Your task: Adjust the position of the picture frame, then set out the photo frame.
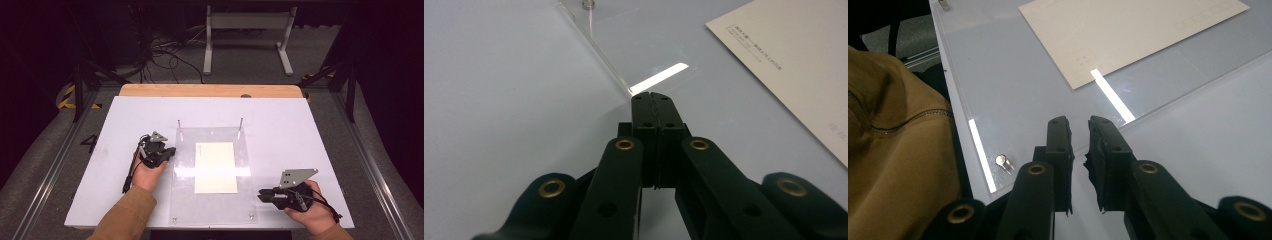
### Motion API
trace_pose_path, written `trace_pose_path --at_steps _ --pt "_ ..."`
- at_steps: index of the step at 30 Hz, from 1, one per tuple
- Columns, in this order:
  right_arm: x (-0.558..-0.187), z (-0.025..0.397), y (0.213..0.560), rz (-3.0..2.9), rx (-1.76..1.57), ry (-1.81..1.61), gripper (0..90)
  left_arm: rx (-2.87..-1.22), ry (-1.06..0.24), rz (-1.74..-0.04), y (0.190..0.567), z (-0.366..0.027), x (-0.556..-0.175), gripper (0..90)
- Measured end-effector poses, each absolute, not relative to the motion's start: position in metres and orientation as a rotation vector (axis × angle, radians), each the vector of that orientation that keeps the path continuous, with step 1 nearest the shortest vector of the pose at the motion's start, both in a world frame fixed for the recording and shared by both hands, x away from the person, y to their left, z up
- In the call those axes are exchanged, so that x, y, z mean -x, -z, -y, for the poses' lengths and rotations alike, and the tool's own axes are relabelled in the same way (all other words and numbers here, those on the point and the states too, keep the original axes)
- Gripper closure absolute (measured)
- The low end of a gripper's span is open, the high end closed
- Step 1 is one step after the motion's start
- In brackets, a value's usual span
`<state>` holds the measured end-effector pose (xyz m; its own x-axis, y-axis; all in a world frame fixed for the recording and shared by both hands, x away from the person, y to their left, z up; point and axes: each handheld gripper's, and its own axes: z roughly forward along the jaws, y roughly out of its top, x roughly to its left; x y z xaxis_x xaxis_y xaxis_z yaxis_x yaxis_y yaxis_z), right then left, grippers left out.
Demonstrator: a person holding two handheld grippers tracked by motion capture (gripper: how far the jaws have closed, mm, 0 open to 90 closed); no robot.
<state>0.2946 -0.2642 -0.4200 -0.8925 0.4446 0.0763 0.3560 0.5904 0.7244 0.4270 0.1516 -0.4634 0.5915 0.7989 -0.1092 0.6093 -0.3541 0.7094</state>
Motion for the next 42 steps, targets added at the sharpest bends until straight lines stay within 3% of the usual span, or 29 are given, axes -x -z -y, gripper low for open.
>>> trace_pose_path --at_steps 11,15,22,27,29,35,42 --pt "-0.293 0.265 0.419 -2.693 -0.682 -1.218 77.9 -2.074 -0.383 -1.08 0.466 -0.137 -0.434 89.8" --pt "-0.293 0.268 0.418 -2.674 -0.691 -1.227 77.6 -2.051 -0.335 -1.088 0.465 -0.141 -0.433 89.3" --pt "-0.296 0.28 0.411 -2.55 -0.704 -1.304 78.3 -2.059 -0.372 -0.982 0.443 -0.141 -0.414 69.0" --pt "-0.304 0.285 0.407 -2.498 -0.757 -1.339 73.5 -2.081 -0.394 -0.868 0.427 -0.141 -0.395 58.6" --pt "-0.31 0.286 0.405 -2.477 -0.778 -1.345 72.3 -2.049 -0.337 -0.86 0.422 -0.143 -0.388 48.3" --pt "-0.327 0.281 0.395 -2.385 -0.831 -1.321 58.9 -2.045 -0.308 -0.817 0.417 -0.146 -0.374 47.1" --pt "-0.358 0.275 0.391 -2.317 -0.75 -1.354 56.1 -2.032 -0.324 -0.792 0.413 -0.156 -0.361 46.7"
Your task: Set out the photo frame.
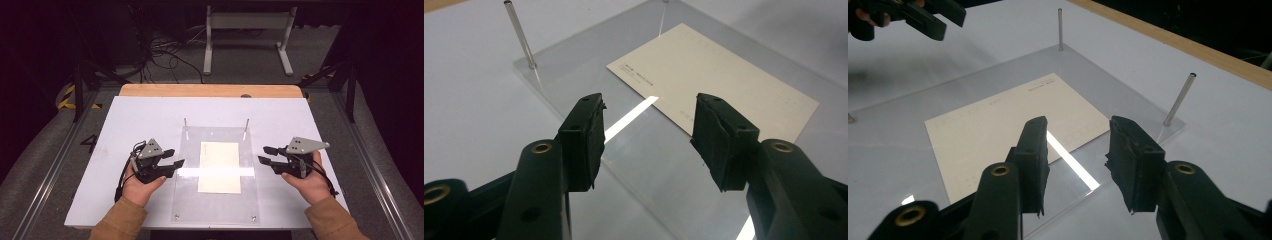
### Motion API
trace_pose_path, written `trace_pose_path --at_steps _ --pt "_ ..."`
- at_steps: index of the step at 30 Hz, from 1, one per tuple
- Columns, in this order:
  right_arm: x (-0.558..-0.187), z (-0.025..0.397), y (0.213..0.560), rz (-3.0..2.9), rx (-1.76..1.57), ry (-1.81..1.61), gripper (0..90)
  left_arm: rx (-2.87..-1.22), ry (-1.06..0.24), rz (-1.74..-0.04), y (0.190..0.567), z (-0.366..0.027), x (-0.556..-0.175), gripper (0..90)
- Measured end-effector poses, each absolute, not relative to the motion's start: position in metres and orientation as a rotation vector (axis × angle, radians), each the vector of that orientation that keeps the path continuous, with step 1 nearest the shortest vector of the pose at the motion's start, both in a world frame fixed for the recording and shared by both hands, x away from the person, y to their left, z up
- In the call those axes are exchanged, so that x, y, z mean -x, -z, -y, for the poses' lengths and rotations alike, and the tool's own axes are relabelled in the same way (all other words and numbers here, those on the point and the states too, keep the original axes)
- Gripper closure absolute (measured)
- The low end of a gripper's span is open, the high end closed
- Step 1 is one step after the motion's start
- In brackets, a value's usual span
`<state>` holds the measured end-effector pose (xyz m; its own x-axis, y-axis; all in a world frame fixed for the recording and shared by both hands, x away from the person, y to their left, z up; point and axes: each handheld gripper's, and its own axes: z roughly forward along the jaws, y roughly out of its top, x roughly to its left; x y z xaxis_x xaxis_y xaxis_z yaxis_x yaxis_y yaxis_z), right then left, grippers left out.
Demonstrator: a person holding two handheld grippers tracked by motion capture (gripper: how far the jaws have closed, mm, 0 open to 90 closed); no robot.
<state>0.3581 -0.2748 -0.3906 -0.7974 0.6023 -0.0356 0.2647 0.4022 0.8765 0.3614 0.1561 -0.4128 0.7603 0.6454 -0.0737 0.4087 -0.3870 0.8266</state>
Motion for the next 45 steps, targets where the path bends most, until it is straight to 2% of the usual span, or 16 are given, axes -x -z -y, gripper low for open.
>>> trace_pose_path --at_steps 2,4,11,19,28,32,39,45 --pt "-0.371 0.271 0.387 -2.316 -0.767 -1.268 51.4 -2.018 -0.333 -0.8 0.412 -0.16 -0.359 46.6" --pt "-0.385 0.269 0.385 -2.305 -0.804 -1.274 50.8 -2.015 -0.34 -0.803 0.412 -0.163 -0.357 46.7" --pt "-0.427 0.262 0.388 -2.247 -0.821 -1.291 60.3 -2.001 -0.342 -0.827 0.416 -0.17 -0.356 47.0" --pt "-0.464 0.256 0.406 -2.152 -0.946 -1.267 60.5 -1.981 -0.359 -0.845 0.418 -0.178 -0.35 47.0" --pt "-0.482 0.248 0.428 -2.123 -0.999 -1.27 68.8 -1.991 -0.374 -0.808 0.419 -0.18 -0.345 45.1" --pt "-0.485 0.242 0.43 -2.105 -0.997 -1.285 74.4 -2.001 -0.378 -0.792 0.42 -0.18 -0.341 44.5" --pt "-0.492 0.234 0.434 -2.116 -1.016 -1.249 77.7 -1.989 -0.379 -0.791 0.422 -0.188 -0.334 44.0" --pt "-0.498 0.233 0.441 -2.133 -1.013 -1.205 84.1 -1.989 -0.37 -0.804 0.426 -0.192 -0.329 44.0"
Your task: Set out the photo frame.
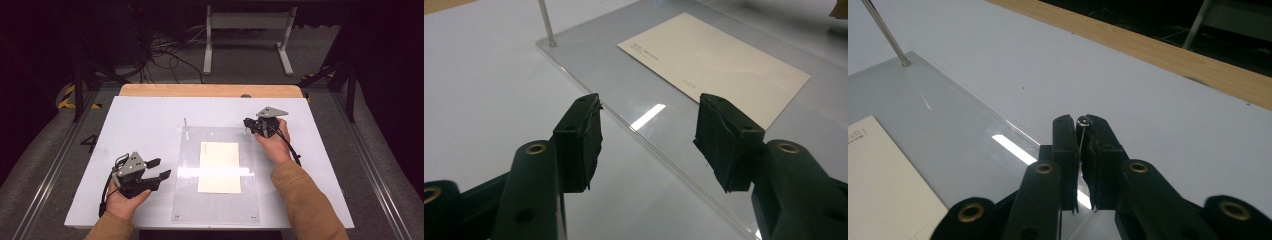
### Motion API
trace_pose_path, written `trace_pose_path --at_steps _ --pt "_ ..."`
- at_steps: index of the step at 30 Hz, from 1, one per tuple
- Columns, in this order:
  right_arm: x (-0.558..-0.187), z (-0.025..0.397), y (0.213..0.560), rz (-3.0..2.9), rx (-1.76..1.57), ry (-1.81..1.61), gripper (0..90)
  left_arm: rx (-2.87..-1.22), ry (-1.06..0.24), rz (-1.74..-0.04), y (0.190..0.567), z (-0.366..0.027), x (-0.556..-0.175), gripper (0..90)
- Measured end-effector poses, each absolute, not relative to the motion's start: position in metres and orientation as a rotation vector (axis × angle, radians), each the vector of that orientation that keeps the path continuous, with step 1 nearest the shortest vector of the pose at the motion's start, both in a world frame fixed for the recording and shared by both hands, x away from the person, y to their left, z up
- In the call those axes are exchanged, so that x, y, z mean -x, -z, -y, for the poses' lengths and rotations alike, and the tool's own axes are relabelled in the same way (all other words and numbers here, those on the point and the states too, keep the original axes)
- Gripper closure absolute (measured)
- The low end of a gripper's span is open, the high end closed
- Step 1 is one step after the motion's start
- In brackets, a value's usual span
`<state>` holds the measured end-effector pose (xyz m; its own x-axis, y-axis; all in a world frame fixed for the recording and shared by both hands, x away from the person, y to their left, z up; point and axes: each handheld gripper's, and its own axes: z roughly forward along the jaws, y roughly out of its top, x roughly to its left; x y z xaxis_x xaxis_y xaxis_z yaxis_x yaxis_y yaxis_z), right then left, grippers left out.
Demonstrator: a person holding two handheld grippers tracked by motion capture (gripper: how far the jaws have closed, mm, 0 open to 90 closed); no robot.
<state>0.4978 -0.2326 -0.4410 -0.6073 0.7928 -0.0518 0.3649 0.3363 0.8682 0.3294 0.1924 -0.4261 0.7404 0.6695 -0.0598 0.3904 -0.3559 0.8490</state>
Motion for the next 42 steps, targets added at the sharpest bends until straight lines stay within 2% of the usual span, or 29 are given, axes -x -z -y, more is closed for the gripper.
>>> trace_pose_path --at_steps 21,42 --pt "-0.504 0.239 0.451 -2.069 -1.152 -1.349 85.5 -1.978 -0.339 -0.789 0.429 -0.192 -0.332 44.1" --pt "-0.517 0.243 0.455 -2.05 -1.285 -1.447 85.4 -1.983 -0.381 -0.824 0.431 -0.2 -0.327 42.2"
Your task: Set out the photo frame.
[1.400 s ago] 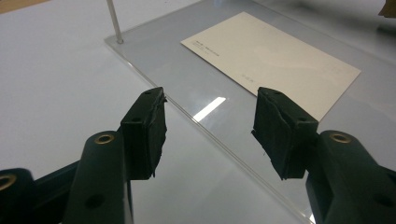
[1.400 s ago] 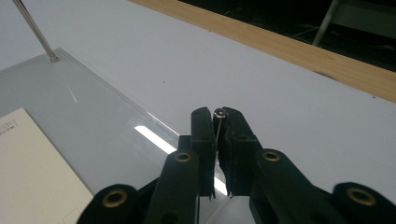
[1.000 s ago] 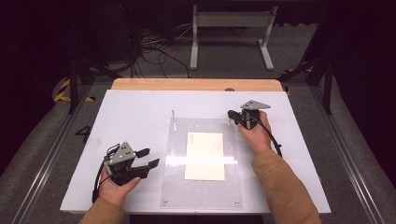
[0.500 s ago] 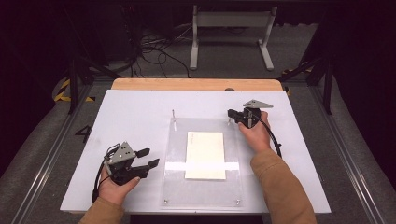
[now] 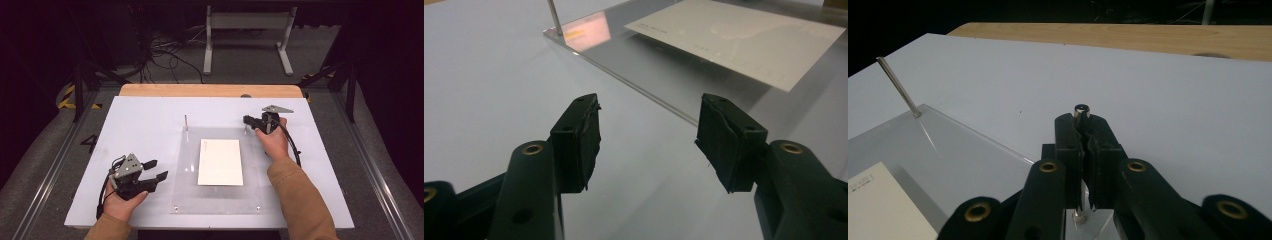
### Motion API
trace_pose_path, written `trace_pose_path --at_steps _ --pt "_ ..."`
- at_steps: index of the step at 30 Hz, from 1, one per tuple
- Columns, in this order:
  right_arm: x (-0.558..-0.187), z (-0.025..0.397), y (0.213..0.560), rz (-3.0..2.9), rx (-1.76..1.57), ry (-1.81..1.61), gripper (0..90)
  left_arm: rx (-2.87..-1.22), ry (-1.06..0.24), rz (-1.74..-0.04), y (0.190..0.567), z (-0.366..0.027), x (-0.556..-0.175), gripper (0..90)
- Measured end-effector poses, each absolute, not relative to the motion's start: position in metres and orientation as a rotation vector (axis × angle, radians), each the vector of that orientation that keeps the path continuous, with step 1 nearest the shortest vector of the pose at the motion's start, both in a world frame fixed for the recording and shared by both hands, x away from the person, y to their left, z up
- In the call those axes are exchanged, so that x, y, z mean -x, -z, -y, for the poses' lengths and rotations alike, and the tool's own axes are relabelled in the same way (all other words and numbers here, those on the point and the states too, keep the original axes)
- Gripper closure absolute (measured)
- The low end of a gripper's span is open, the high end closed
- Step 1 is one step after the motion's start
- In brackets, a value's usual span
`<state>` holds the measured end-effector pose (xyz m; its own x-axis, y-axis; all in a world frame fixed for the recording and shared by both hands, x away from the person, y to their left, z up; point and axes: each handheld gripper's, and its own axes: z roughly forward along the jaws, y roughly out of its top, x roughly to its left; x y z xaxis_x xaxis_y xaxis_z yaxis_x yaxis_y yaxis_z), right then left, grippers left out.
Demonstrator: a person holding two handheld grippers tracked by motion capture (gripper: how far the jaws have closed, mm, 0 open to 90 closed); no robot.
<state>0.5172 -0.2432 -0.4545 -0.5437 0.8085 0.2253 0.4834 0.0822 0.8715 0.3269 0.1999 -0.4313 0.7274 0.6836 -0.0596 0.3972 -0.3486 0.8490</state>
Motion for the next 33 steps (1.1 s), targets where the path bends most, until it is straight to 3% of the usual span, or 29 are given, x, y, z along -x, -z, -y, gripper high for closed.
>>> trace_pose_path --at_steps 12,23,33 --pt "-0.525 0.245 0.456 -2.037 -1.37 -1.493 85.3 -2.007 -0.421 -0.794 0.434 -0.203 -0.318 35.8" --pt "-0.527 0.245 0.457 -2.02 -1.407 -1.511 85.2 -2.066 -0.452 -0.633 0.438 -0.192 -0.311 28.1" --pt "-0.527 0.245 0.458 -2.014 -1.424 -1.523 85.1 -2.025 -0.453 -0.54 0.435 -0.182 -0.308 21.1"
